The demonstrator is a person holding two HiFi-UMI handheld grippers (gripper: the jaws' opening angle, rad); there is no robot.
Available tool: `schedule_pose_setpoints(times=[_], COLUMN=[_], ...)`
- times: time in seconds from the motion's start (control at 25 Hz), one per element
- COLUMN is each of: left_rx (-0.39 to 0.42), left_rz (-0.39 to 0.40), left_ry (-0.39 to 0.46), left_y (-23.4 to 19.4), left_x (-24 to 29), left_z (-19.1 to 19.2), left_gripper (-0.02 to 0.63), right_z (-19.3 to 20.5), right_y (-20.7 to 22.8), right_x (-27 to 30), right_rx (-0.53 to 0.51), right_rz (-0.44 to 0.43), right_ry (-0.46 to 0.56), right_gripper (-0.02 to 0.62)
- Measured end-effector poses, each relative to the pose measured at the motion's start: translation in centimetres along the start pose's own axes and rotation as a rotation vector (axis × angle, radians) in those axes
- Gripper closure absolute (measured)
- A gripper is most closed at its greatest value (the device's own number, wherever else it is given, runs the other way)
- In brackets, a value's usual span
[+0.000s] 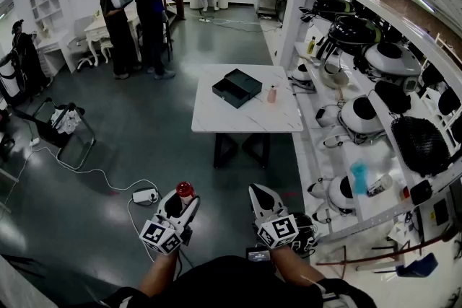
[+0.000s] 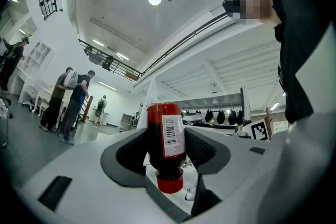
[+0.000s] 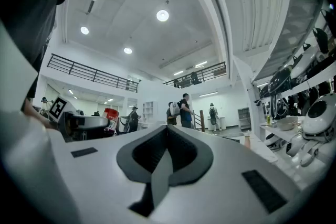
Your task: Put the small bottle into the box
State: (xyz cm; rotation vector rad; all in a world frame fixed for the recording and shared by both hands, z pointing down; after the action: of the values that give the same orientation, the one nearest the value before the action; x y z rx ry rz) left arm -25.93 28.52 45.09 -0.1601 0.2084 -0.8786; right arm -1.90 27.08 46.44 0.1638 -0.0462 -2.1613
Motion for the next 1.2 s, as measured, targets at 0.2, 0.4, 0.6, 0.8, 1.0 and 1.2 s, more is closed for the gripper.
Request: schedule_pose_setpoints(times=[0.2, 0.4, 0.6, 0.8, 1.0, 1.2], left_rx=[-0.018, -0.012, -0.043, -0.062, -0.067, -0.067], left_rz=[0.005, -0.012, -0.005, 0.007, 0.012, 0.002], left_ry=[0.003, -0.003, 0.001, -0.017, -0.037, -0.034], left_y=[3.0, 4.1, 5.1, 6.3, 8.3, 10.2], left_x=[-0.7, -0.5, 0.1, 1.0, 1.9, 2.4], left_z=[0.7, 0.7, 1.3, 2.4, 2.9, 3.1], left_gripper=[0.373, 0.373, 0.373, 0.373, 0.373, 0.373], right_z=[-0.6, -0.7, -1.1, -0.9, -0.9, -1.3], right_y=[1.3, 1.4, 1.7, 3.0, 4.4, 5.6], right_x=[-3.1, -3.7, -4.9, -6.9, -9.1, -10.7], right_rx=[-0.125, -0.105, -0.051, -0.055, -0.065, -0.093], right_rz=[0.023, -0.011, -0.022, -0.021, -0.025, -0.057], right_ry=[-0.039, -0.044, -0.003, -0.014, -0.03, -0.022], right_gripper=[0.564, 0.564, 0.563, 0.563, 0.563, 0.563])
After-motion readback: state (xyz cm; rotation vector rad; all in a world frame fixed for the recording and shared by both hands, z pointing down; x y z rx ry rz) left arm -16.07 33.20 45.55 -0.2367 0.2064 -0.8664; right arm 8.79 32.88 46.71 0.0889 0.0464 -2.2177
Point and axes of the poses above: the fingertips, and each gripper's own axes: x forward along the fingers, y to its right, z out of its underside, the point moved 5 cm from there along -x, backward along the fingers
